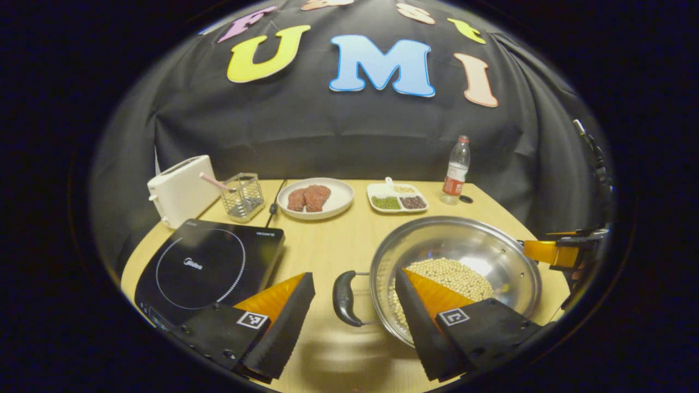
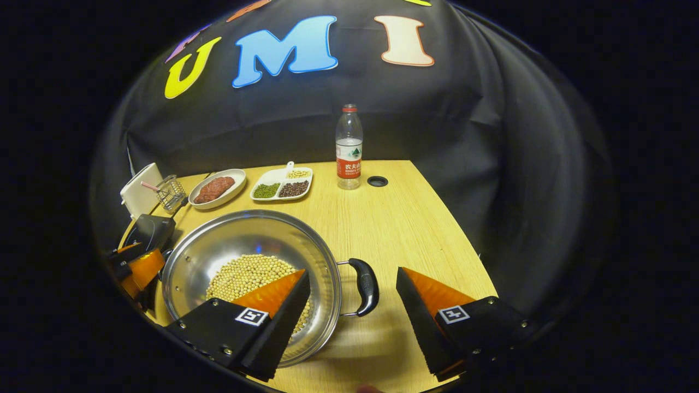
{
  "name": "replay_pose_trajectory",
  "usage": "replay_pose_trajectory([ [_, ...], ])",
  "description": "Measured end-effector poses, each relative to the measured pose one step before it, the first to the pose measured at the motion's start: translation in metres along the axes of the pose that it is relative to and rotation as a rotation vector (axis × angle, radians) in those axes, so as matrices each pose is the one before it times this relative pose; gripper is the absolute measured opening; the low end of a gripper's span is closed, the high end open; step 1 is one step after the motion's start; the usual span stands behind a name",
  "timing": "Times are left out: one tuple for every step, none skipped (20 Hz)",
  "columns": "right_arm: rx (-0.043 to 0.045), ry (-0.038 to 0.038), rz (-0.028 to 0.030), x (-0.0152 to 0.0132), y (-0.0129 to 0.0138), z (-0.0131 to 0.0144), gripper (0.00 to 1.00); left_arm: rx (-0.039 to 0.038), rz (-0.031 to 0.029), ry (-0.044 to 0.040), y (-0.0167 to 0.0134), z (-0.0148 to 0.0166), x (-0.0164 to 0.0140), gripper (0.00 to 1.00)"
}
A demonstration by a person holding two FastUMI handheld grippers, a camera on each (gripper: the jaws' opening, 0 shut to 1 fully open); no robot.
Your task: First push the handle of the pot to place it horizontally, then grasp the pot with both hands and set it on the induction cooktop.
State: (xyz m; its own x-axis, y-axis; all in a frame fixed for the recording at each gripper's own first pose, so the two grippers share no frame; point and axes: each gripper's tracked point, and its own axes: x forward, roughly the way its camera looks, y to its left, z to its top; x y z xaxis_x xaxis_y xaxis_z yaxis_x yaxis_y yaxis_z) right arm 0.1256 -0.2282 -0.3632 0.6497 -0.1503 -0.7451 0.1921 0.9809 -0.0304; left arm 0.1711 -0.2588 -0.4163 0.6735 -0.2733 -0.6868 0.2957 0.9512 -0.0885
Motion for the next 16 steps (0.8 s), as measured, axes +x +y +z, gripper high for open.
replay_pose_trajectory([
  [-0.00228,0.00965,-0.00730,0.00338,-0.00153,-0.00196,0.97,-0.00636,-0.00310,0.01877,0.00131,-0.00595,0.00454,0.98],
  [0.00005,0.00984,-0.00843,0.00390,-0.00059,-0.00235,0.97,-0.00545,-0.00069,0.01596,0.00248,-0.00456,0.00492,0.93],
  [0.00283,0.00991,-0.00652,0.00482,-0.00021,-0.00240,0.97,-0.00415,-0.00239,0.01540,0.00123,-0.00499,0.00578,0.97],
  [0.00384,0.01103,-0.00685,0.00369,-0.00121,-0.00214,0.97,-0.00418,-0.00451,0.01477,-0.00049,-0.00500,0.00503,0.97],
  [0.00353,0.01283,-0.00721,0.00419,-0.00104,-0.00330,0.98,-0.00350,-0.00277,0.01475,0.00102,-0.00414,0.00429,0.97],
  [0.00735,0.01534,0.00153,0.00381,0.00109,-0.00347,0.97,-0.00423,-0.00293,0.01415,-0.00053,-0.00362,0.00398,0.97],
  [0.00751,0.01406,0.00163,0.00248,0.00048,-0.00295,0.98,-0.00773,-0.00241,0.01034,0.00016,-0.00267,0.00244,0.98],
  [0.00341,0.01148,-0.00063,0.00250,-0.00007,-0.00234,0.98,-0.00897,-0.00180,0.00885,-0.00018,-0.00197,0.00350,0.98],
  [-0.00192,0.00871,-0.00426,0.00372,-0.00108,-0.00183,0.97,-0.01066,-0.00569,0.00908,-0.00100,-0.00306,0.00167,0.98],
  [0.00470,0.00515,0.02185,0.00036,0.00498,0.00007,0.94,-0.00921,-0.01162,0.00148,-0.00347,0.00057,0.00149,0.99],
  [0.00071,-0.00201,0.00672,0.00060,0.00338,0.00016,0.81,-0.00244,-0.00784,0.00363,-0.00326,-0.00168,0.00102,0.86],
  [-0.00960,-0.00212,-0.00567,-0.00106,0.00020,0.00025,0.67,0.00431,-0.00271,0.00553,-0.00303,-0.00022,0.00141,0.91],
  [-0.00973,-0.00011,-0.00171,0.00072,-0.00008,-0.00099,0.65,0.00882,0.01568,0.00341,0.00038,-0.00023,-0.00083,0.79],
  [-0.00767,0.00201,0.00115,0.00040,-0.00002,-0.00030,0.63,0.00277,0.00769,0.00345,0.00108,0.00025,0.00034,0.78],
  [-0.00500,-0.00634,0.00437,-0.00077,-0.00028,0.00029,0.63,-0.00344,0.00368,0.00020,0.00138,0.00228,0.00135,0.73],
  [-0.00452,0.00630,0.00329,-0.00254,-0.00006,-0.00165,0.60,-0.01061,0.00533,0.00341,0.00020,0.00068,0.00098,0.71],
])
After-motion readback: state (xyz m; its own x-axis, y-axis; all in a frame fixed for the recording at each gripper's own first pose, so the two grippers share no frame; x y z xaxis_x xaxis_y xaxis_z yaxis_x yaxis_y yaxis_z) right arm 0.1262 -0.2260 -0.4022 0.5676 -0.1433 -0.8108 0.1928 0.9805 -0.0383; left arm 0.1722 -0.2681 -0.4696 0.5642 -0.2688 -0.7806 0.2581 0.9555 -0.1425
